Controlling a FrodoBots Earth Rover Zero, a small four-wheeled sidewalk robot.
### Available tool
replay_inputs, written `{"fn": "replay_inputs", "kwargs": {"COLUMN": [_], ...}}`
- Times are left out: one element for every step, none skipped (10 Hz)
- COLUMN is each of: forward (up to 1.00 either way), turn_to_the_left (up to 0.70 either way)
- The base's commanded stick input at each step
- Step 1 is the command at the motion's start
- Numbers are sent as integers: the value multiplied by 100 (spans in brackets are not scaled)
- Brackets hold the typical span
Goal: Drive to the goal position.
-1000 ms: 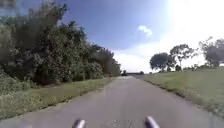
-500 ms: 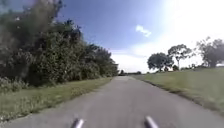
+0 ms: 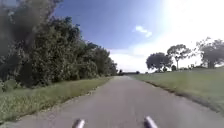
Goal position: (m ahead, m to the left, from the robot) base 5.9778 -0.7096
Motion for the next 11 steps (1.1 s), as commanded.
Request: {"fn": "replay_inputs", "kwargs": {"forward": [70, 70, 70, 70, 70, 70, 70, 70, 70, 70, 70], "turn_to_the_left": [0, 0, 0, 0, 0, 0, 0, 0, 0, 0, 0]}}
